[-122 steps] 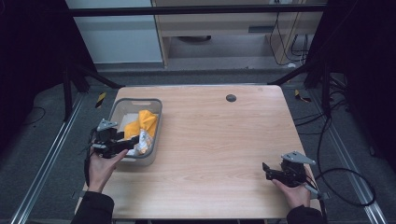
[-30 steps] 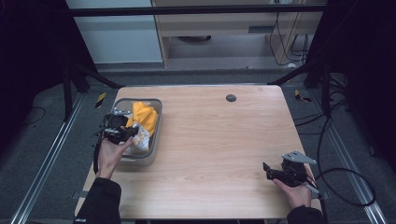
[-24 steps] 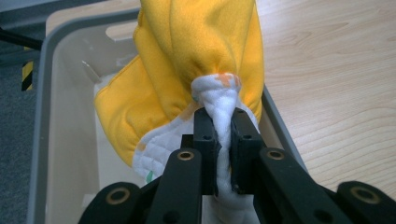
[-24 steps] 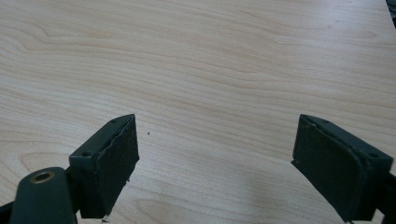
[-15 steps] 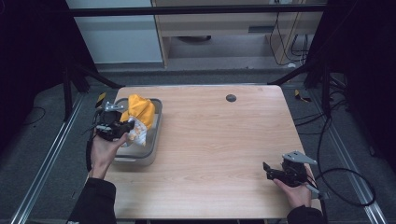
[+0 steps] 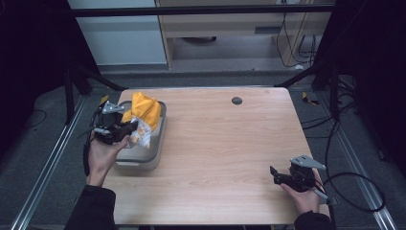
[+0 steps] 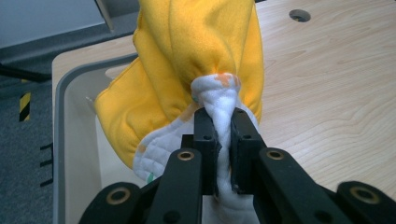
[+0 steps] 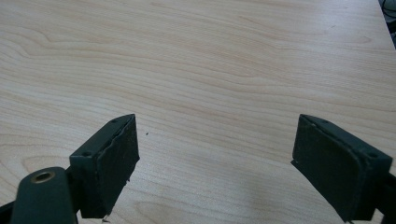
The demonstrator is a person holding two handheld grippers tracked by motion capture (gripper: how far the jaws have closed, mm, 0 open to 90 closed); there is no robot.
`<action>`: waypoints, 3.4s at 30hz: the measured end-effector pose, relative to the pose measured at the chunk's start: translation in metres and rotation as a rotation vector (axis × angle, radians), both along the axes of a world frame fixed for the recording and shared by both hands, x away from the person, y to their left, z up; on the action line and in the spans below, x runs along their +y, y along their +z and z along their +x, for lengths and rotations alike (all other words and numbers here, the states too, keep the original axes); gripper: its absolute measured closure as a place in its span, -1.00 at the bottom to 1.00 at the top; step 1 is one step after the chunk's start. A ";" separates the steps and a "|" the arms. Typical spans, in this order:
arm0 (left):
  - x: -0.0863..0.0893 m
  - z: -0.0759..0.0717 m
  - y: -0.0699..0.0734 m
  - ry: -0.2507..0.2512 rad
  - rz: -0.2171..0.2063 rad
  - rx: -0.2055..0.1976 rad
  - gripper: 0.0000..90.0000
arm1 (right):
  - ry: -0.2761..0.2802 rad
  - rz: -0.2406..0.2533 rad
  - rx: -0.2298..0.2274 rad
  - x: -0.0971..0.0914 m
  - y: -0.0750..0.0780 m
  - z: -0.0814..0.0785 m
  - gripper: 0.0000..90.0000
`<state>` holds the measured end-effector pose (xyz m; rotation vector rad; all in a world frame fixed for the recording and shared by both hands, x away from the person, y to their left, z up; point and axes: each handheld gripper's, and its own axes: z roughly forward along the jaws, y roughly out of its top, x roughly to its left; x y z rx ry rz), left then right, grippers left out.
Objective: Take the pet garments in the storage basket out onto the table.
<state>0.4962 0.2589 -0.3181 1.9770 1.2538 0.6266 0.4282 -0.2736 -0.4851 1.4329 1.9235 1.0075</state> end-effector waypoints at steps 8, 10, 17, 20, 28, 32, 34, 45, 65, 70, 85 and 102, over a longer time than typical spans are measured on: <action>-0.019 -0.008 0.005 -0.072 0.001 -0.010 0.85 | 0.000 -0.003 -0.006 0.000 0.000 0.000 -0.68; -0.023 -0.009 0.006 -0.090 -0.007 -0.012 0.85 | 0.001 0.000 -0.011 -0.001 0.001 -0.001 -0.68; -0.038 -0.015 0.014 -0.144 -0.019 -0.023 0.85 | -0.002 0.004 -0.013 -0.001 0.001 -0.001 -0.68; -0.044 -0.017 0.014 -0.167 -0.019 -0.030 0.85 | 0.000 0.001 -0.015 -0.001 0.001 -0.001 -0.67; -0.068 -0.019 0.013 -0.226 -0.023 -0.023 0.85 | 0.002 0.005 -0.015 -0.001 0.001 -0.001 -0.68; -0.082 -0.018 0.009 -0.258 -0.017 -0.014 0.85 | 0.004 0.008 -0.015 -0.001 0.001 -0.001 -0.68; -0.090 -0.017 0.007 -0.275 -0.009 -0.007 0.85 | 0.006 0.007 -0.016 -0.001 0.001 -0.001 -0.68; -0.118 -0.013 -0.005 -0.335 0.010 0.020 0.85 | 0.003 0.005 -0.031 -0.001 0.002 -0.002 -0.67; -0.149 -0.006 -0.042 -0.400 0.009 0.076 0.85 | -0.002 -0.001 -0.065 -0.002 0.003 -0.004 -0.67; -0.158 -0.003 -0.053 -0.414 0.008 0.096 0.85 | 0.000 -0.005 -0.058 -0.001 0.002 -0.003 -0.67; -0.177 0.002 -0.076 -0.440 0.029 0.135 0.85 | 0.005 -0.015 -0.058 -0.001 0.002 -0.004 -0.65; -0.196 0.009 -0.103 -0.457 0.048 0.152 0.84 | 0.002 -0.024 -0.058 -0.002 0.002 -0.004 -0.65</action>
